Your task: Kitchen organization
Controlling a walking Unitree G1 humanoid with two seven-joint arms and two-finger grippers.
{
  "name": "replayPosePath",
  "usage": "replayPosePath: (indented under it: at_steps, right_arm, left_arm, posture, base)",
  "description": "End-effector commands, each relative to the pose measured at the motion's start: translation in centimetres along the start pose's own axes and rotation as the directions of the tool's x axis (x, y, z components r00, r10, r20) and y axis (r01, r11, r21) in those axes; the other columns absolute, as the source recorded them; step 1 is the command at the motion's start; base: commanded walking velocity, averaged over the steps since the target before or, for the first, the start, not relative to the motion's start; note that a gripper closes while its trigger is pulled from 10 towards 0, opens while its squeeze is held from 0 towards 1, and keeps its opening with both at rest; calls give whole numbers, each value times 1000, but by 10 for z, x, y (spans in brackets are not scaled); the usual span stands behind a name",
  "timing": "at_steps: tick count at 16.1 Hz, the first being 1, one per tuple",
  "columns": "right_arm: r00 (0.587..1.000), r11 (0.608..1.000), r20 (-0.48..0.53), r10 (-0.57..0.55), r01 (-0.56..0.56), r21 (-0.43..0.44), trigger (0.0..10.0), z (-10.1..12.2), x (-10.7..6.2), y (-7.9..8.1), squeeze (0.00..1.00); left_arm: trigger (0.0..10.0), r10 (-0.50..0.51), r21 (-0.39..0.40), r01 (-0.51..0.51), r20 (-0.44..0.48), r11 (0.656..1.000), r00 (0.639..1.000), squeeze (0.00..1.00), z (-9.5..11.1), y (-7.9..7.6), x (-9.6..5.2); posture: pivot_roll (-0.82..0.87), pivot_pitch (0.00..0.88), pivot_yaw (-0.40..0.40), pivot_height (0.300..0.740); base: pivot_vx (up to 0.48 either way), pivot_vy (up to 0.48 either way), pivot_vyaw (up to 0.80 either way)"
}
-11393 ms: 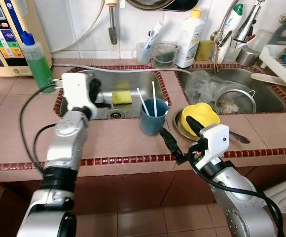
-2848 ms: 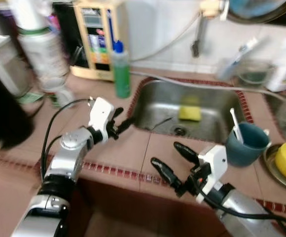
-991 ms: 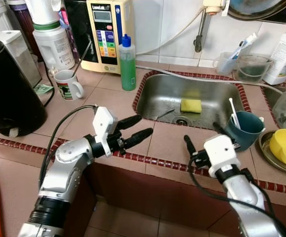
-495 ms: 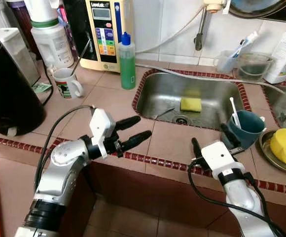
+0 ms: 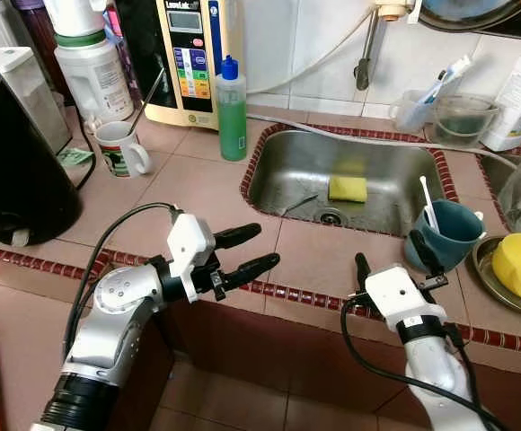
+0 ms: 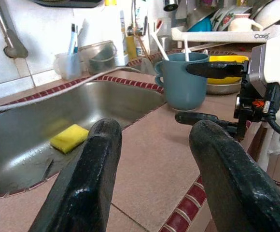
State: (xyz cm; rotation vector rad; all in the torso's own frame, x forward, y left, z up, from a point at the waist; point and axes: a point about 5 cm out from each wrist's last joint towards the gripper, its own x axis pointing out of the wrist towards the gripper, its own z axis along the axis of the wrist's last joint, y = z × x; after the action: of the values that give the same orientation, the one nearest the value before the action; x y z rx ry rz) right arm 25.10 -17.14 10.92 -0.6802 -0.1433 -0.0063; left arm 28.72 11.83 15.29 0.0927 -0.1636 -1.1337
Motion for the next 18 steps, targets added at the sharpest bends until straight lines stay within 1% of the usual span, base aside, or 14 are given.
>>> replayPosePath:
  at_steps: [1, 2, 5, 8, 10, 11, 12, 13, 14, 15, 18]
  right_arm:
    - [999, 999, 34, -39, 39, -8, 10000, 7, 0, -2, 0]
    - [997, 998, 35, -70, 70, -1, 10000, 9, 0, -2, 0]
    - [992, 992, 33, -124, 125, -15, 10000, 10, -3, 1, 0]
    - [981, 982, 45, -188, 189, -23, 10000, 16, -2, -4, 0]
    - [975, 975, 40, -220, 222, -33, 10000, 14, -1, -7, 0]
    - [969, 969, 39, -243, 245, -42, 10000, 13, -1, -12, 0]
    - [953, 951, 28, -302, 303, -55, 10000, 11, 0, -21, 0]
    - [943, 941, 19, -331, 332, -60, 10000, 11, 0, -25, 0]
    - [920, 917, 17, -391, 391, -79, 10000, 9, 0, -32, 0]
    - [910, 907, 7, -416, 415, -71, 10000, 9, 0, -35, 0]
    - [897, 896, -3, -441, 441, -48, 10000, 10, 4, -40, 0]
  left_arm:
    - [10000, -27, 32, 27, 5, 999, 1000, 0, 4, -2, 3]
    - [10000, -32, 38, 32, 7, 999, 999, 0, 4, -2, 4]
    - [10000, -29, 56, 28, 6, 998, 1000, 0, 4, 0, 4]
    - [10000, -34, 56, 33, 10, 998, 999, 0, 4, 0, 5]
    - [10000, -36, 61, 36, 10, 998, 999, 0, 4, 1, 6]
    - [10000, -37, 64, 36, 10, 997, 999, 0, 5, 2, 7]
    - [10000, -37, 68, 36, 11, 997, 999, 0, 5, 2, 7]
    - [10000, -37, 67, 36, 11, 997, 999, 0, 5, 2, 7]
    - [10000, -39, 68, 38, 13, 997, 999, 0, 5, 2, 8]
    - [10000, -40, 69, 39, 15, 997, 999, 0, 5, 2, 9]
    - [10000, -43, 69, 41, 23, 997, 999, 0, 6, 1, 13]
  posture:
    - [-122, 26, 31, 740]
    - [-131, 24, 35, 740]
    - [-135, 20, 42, 740]
    - [-137, 23, 49, 740]
    - [-142, 20, 50, 740]
    - [-141, 20, 50, 740]
    - [-145, 25, 51, 740]
    - [-145, 25, 51, 740]
    - [-145, 25, 51, 740]
    - [-148, 27, 54, 740]
    - [-152, 27, 60, 740]
  base:
    - [0, 0, 0]
    - [0, 0, 0]
    - [0, 0, 0]
    - [0, 0, 0]
    - [0, 0, 0]
    - [0, 0, 0]
    - [0, 0, 0]
    - [0, 0, 0]
    - [0, 0, 0]
    - [0, 0, 0]
    - [0, 0, 0]
